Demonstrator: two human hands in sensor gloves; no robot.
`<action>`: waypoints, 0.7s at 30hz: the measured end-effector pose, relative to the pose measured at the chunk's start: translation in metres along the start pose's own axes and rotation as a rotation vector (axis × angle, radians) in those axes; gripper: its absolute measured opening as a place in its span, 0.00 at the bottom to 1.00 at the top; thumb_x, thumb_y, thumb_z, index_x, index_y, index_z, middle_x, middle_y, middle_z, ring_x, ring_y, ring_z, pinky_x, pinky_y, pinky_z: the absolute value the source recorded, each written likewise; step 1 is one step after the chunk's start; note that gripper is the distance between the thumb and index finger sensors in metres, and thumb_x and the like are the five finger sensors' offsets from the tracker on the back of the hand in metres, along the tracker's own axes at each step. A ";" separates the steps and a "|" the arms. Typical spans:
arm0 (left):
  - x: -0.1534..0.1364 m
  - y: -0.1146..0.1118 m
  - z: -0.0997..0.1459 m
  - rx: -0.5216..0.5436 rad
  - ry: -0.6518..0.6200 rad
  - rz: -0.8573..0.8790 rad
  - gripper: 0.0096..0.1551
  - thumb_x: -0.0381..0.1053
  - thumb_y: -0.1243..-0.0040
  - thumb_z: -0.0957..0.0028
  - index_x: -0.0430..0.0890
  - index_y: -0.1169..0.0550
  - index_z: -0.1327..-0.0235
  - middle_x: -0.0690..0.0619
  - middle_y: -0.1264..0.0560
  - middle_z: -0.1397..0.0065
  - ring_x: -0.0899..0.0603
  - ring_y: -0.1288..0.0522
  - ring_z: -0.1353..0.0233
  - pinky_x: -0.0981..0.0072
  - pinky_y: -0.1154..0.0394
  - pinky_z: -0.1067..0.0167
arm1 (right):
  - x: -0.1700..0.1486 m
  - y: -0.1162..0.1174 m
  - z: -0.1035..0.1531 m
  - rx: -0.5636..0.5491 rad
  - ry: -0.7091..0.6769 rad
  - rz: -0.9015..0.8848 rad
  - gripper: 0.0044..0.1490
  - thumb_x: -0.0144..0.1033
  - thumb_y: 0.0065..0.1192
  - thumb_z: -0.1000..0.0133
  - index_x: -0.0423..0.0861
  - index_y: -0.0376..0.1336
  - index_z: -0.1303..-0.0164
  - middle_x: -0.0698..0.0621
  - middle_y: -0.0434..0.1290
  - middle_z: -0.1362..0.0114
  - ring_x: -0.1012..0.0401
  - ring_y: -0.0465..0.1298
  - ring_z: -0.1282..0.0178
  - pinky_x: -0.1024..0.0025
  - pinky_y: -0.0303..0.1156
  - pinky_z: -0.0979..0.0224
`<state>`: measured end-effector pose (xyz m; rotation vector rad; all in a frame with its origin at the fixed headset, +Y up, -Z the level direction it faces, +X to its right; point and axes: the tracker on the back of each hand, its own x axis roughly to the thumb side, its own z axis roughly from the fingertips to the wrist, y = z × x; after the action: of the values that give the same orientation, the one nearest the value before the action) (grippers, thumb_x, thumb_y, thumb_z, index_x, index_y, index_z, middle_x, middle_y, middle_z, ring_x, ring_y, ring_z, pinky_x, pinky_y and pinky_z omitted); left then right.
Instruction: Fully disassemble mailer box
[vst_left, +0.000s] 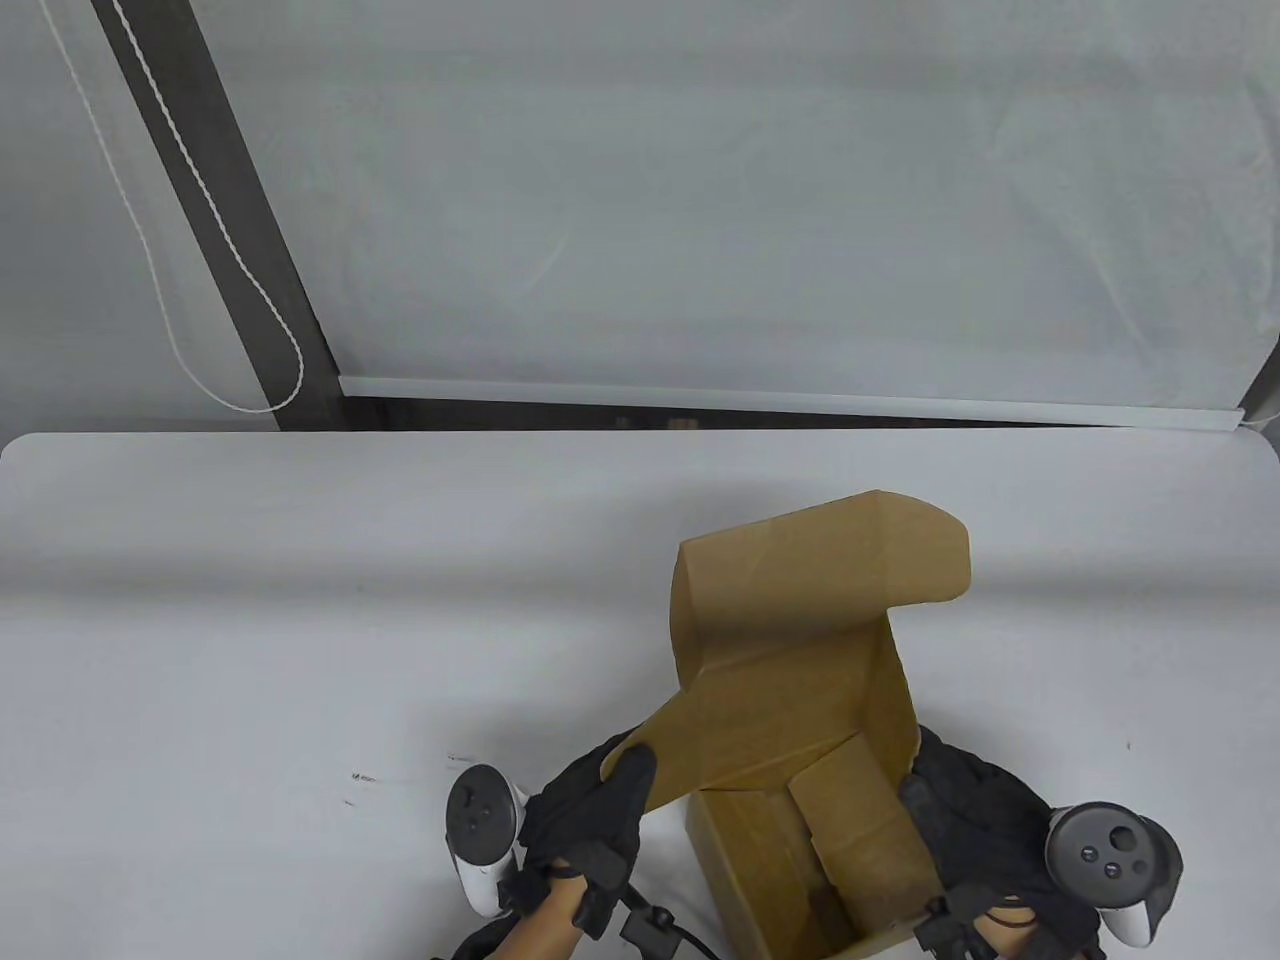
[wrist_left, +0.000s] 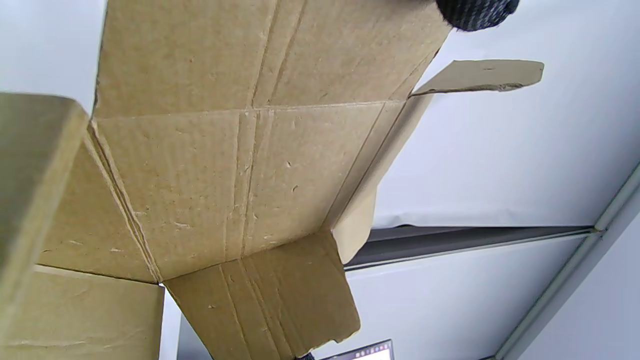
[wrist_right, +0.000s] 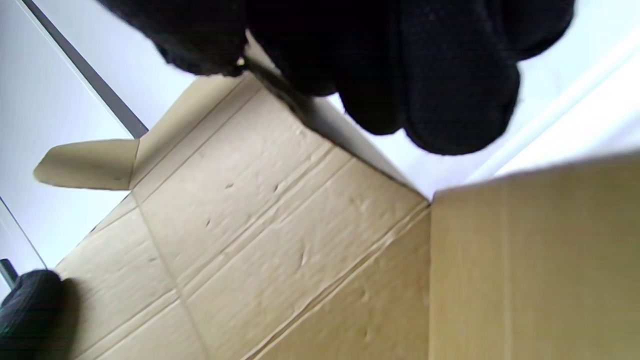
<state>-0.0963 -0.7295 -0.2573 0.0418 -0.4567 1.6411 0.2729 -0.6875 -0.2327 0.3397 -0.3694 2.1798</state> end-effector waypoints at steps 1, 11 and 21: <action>-0.001 0.001 0.000 0.006 0.003 0.008 0.41 0.65 0.46 0.40 0.32 0.24 0.33 0.30 0.29 0.28 0.22 0.37 0.29 0.20 0.54 0.37 | -0.002 0.000 -0.001 -0.003 0.002 -0.016 0.33 0.44 0.62 0.44 0.35 0.71 0.37 0.29 0.80 0.41 0.41 0.82 0.54 0.35 0.68 0.35; -0.006 0.005 0.001 0.036 0.040 0.031 0.41 0.65 0.47 0.40 0.32 0.25 0.34 0.30 0.28 0.29 0.23 0.36 0.30 0.20 0.53 0.37 | -0.010 0.014 0.003 0.093 0.024 -0.204 0.63 0.71 0.56 0.45 0.34 0.44 0.19 0.25 0.54 0.21 0.37 0.68 0.32 0.32 0.53 0.25; -0.006 0.004 -0.001 0.011 0.057 0.045 0.41 0.67 0.47 0.40 0.31 0.22 0.40 0.32 0.23 0.36 0.24 0.31 0.34 0.21 0.49 0.38 | -0.023 0.008 0.005 -0.010 0.162 -0.157 0.43 0.56 0.59 0.43 0.38 0.62 0.27 0.29 0.69 0.28 0.40 0.76 0.38 0.34 0.62 0.29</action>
<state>-0.0993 -0.7355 -0.2614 -0.0077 -0.4075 1.6850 0.2809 -0.7109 -0.2377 0.1786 -0.2545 2.0344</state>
